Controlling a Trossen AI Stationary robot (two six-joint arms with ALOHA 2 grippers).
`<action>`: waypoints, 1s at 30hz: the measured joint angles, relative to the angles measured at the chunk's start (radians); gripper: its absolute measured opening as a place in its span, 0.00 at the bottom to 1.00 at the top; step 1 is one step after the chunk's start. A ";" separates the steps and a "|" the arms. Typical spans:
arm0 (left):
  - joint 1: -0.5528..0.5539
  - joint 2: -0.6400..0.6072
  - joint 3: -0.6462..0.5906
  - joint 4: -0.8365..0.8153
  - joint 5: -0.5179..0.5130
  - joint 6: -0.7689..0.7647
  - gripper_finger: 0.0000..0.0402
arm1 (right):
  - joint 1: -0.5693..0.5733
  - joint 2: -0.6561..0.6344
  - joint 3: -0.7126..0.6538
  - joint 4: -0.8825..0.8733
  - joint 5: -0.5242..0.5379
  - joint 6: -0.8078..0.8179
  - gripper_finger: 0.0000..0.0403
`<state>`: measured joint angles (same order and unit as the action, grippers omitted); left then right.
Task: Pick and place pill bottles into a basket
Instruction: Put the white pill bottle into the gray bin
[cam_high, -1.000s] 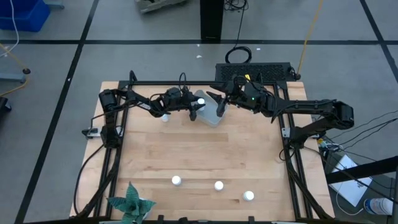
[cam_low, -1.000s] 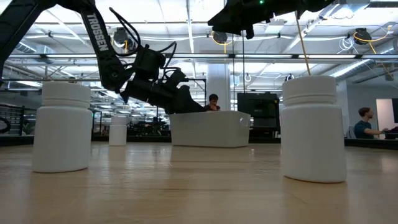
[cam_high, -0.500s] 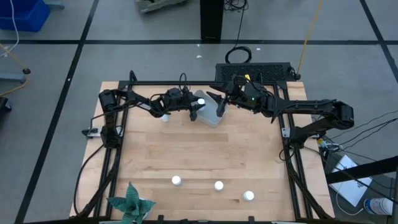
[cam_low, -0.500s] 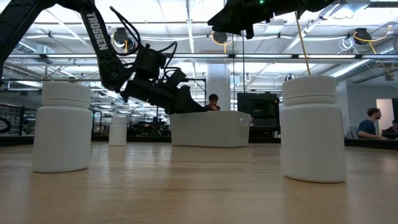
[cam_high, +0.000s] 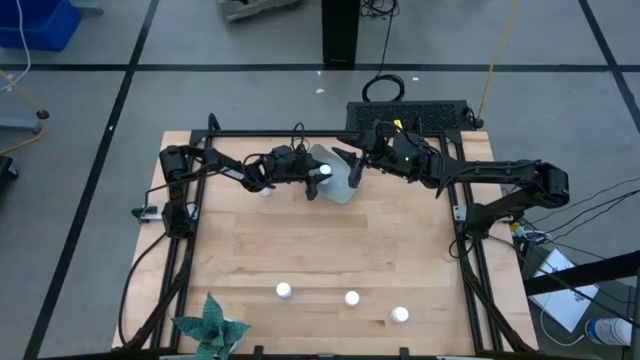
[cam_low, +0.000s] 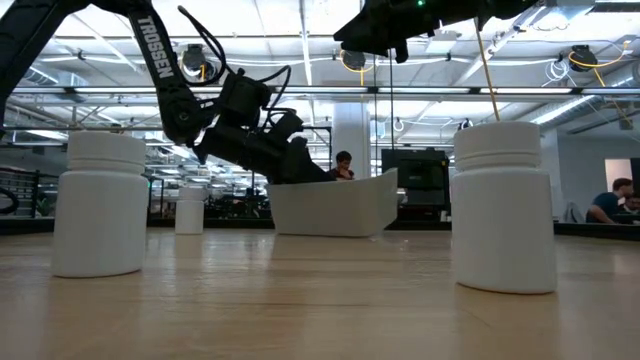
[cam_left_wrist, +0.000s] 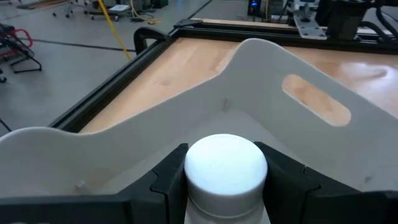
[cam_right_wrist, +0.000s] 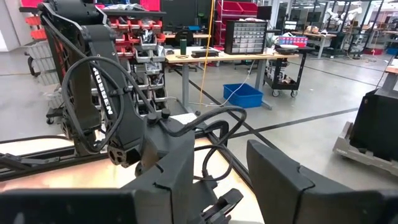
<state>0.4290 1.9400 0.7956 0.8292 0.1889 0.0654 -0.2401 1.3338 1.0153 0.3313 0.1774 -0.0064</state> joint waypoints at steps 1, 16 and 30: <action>0.000 0.000 0.000 -0.002 -0.002 0.000 0.40 | 0.000 0.000 0.000 0.000 0.000 0.002 0.35; -0.005 0.005 -0.003 0.073 -0.029 -0.046 0.49 | 0.000 0.000 0.000 0.000 0.000 0.003 0.35; -0.007 -0.011 -0.003 0.155 0.088 -0.088 0.25 | 0.000 0.000 0.000 -0.001 0.001 -0.017 0.35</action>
<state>0.4221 1.9288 0.7925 0.9839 0.2770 -0.0228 -0.2401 1.3338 1.0153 0.3305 0.1787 -0.0236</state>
